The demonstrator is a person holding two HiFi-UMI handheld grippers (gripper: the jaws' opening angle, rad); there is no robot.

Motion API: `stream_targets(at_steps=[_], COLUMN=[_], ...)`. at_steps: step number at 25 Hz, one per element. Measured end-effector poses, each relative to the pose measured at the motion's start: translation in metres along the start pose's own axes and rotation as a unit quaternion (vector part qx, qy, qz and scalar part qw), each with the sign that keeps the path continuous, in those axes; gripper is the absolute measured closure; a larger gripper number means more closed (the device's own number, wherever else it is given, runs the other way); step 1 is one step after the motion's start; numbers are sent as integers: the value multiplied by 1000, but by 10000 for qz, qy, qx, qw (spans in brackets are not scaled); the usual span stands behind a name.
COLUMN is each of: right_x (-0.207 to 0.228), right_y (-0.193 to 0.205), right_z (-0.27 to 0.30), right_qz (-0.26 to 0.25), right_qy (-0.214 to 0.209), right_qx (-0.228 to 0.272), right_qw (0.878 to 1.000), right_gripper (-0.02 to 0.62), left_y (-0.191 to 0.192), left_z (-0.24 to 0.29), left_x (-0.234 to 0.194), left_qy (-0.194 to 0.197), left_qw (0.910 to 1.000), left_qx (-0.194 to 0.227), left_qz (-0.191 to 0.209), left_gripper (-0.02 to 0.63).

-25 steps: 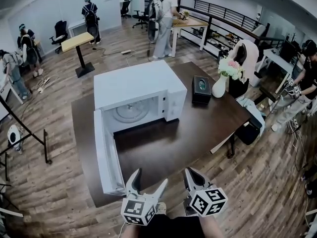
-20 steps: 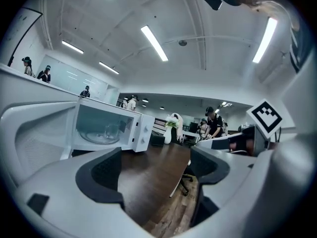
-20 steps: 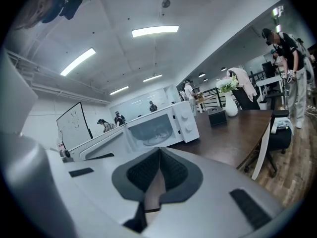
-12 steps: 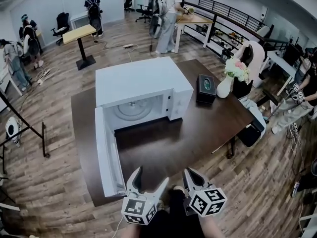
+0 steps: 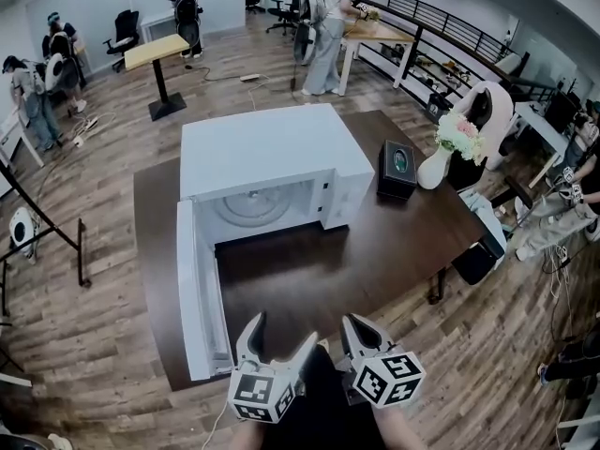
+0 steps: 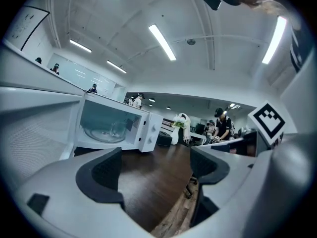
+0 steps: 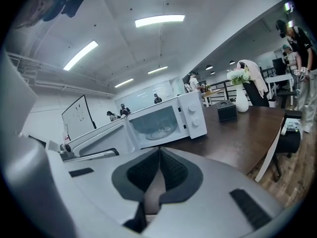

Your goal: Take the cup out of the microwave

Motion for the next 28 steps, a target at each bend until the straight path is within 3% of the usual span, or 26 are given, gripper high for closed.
stream_targets(at_steps=[13, 22, 28], right_x=[48, 86, 106], right_y=[-36, -57, -68], right_z=[47, 84, 106], right_qz=[-63, -154, -191], right_qy=[-284, -622, -832], right_qx=[-234, -512, -647], right_qw=[9993, 9966, 9943], right_gripper=[600, 600, 600], left_y=[-14, -20, -26], left_z=[64, 114, 146], left_x=[-12, -20, -32], left_qy=[-409, -747, -959], left_qw=[9990, 9970, 9954], left_qx=[-194, -154, -17], left_qz=[34, -84, 77], left_gripper=[196, 196, 196])
Point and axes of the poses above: the fingertips, and each gripper's own axes: z forward along the fingers, x to its right, y out of its underside, the point moved 10 cm from there along -z, backward along the fingers, and after that the axes turned 12 degrees about -y, right-handed, at the moved point
